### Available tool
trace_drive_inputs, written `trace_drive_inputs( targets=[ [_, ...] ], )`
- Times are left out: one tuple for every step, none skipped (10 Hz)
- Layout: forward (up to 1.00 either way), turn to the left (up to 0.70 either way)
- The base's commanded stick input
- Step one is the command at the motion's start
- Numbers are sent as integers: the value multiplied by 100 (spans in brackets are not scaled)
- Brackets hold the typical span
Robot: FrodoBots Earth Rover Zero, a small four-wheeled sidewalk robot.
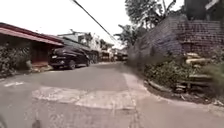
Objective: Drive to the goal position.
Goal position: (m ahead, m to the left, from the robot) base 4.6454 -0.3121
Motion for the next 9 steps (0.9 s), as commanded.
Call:
trace_drive_inputs(
  targets=[
    [70,0],
    [70,0],
    [70,0],
    [70,0],
    [70,0],
    [70,0],
    [70,0],
    [70,0],
    [70,0]
  ],
)
